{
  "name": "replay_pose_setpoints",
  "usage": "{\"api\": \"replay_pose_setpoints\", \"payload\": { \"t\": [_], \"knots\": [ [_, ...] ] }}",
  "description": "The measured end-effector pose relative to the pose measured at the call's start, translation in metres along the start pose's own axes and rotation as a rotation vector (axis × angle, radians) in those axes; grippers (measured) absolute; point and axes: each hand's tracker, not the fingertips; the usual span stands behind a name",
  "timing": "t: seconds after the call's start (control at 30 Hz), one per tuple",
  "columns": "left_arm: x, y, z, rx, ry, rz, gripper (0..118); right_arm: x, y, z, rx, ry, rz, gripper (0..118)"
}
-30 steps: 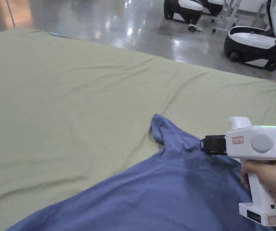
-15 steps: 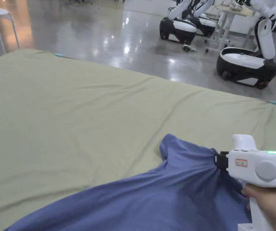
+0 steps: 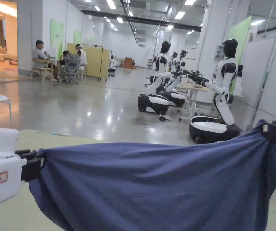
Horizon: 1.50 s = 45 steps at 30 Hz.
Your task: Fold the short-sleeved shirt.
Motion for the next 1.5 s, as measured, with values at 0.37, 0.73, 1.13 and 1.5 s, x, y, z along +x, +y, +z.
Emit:
{"api": "replay_pose_setpoints", "payload": {
  "t": [0.37, 0.73, 1.13, 1.5],
  "knots": [
    [0.011, 0.121, -0.026, 0.221, 0.154, -0.138, 1, -0.001, 0.074, 0.045, 0.200, -0.138, 0.057, 2],
    [0.019, 0.191, -0.104, 0.307, 0.295, -0.094, 1, -0.043, 0.097, -0.037, 0.312, -0.247, 0.060, 2],
    [0.021, 0.275, -0.246, 0.373, 0.308, -0.110, 1, -0.013, 0.131, -0.200, 0.326, -0.311, 0.039, 2],
    [0.050, 0.267, -0.355, 0.389, 0.314, -0.171, 1, 0.031, 0.130, -0.293, 0.352, -0.350, 0.018, 2]
  ]
}}
